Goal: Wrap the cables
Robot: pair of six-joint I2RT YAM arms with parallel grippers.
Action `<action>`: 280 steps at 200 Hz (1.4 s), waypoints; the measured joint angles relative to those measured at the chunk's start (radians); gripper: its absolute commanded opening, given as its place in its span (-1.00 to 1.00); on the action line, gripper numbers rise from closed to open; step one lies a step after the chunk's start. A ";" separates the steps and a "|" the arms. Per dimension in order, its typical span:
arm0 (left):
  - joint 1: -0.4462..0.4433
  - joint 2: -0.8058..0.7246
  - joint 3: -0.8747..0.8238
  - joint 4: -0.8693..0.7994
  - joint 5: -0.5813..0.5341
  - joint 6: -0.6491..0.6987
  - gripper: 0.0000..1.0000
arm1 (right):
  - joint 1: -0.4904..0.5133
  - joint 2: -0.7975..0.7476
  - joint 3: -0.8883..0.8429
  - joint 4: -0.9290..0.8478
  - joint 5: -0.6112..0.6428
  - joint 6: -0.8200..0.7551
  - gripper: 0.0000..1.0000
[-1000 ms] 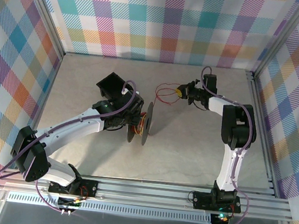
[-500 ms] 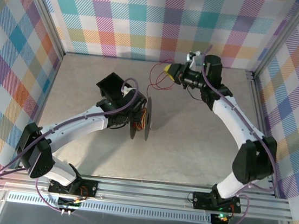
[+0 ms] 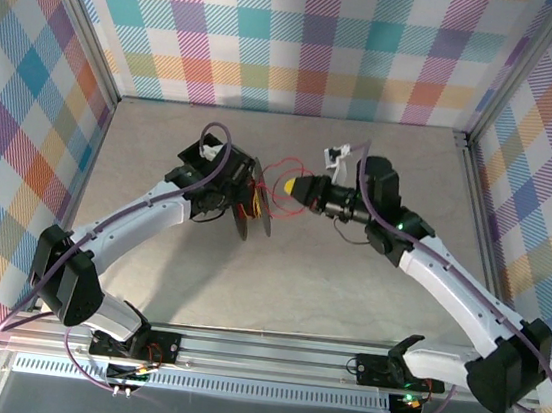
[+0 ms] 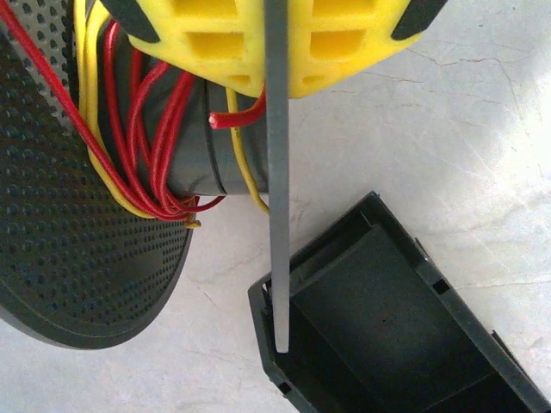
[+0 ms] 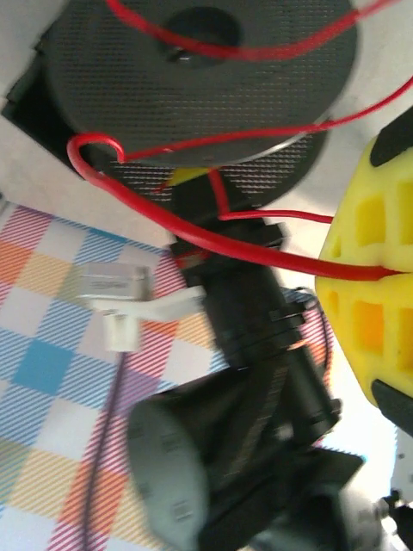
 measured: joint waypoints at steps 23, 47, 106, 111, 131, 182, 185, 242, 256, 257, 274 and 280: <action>0.025 -0.001 0.003 0.002 0.038 -0.035 -1.00 | 0.079 -0.064 -0.081 -0.017 0.087 -0.023 -1.00; 0.043 -0.011 0.004 0.003 0.082 -0.064 -1.00 | 0.122 -0.145 -0.185 -0.024 0.181 -0.029 -1.00; 0.103 -0.117 -0.009 0.008 0.223 -0.124 -1.00 | 0.134 -0.245 -0.413 0.052 0.277 -0.010 -1.00; 0.108 -0.122 -0.011 0.008 0.233 -0.128 -1.00 | 0.134 -0.238 -0.423 0.064 0.283 -0.006 -1.00; 0.134 -0.141 -0.031 0.021 0.285 -0.146 -1.00 | 0.133 -0.184 -0.449 0.106 0.294 0.006 -1.00; 0.208 -0.187 -0.092 0.072 0.453 -0.172 -1.00 | 0.060 -0.005 -0.463 0.205 0.292 0.018 -1.00; 0.213 -0.191 -0.096 0.077 0.462 -0.173 -1.00 | 0.054 0.002 -0.463 0.214 0.290 0.019 -1.00; 0.252 -0.265 -0.172 0.176 0.640 -0.221 -1.00 | -0.023 0.127 -0.487 0.414 0.193 0.058 -1.00; 0.258 -0.272 -0.187 0.206 0.681 -0.240 -1.00 | -0.039 0.141 -0.488 0.444 0.173 0.062 -1.00; 0.258 -0.272 -0.188 0.206 0.682 -0.241 -1.00 | -0.040 0.141 -0.488 0.445 0.172 0.062 -1.00; 0.261 -0.274 -0.199 0.240 0.729 -0.258 -1.00 | -0.082 0.143 -0.489 0.474 0.142 0.065 -1.00; 0.262 -0.275 -0.203 0.251 0.746 -0.263 -1.00 | -0.101 0.144 -0.490 0.486 0.129 0.066 -1.00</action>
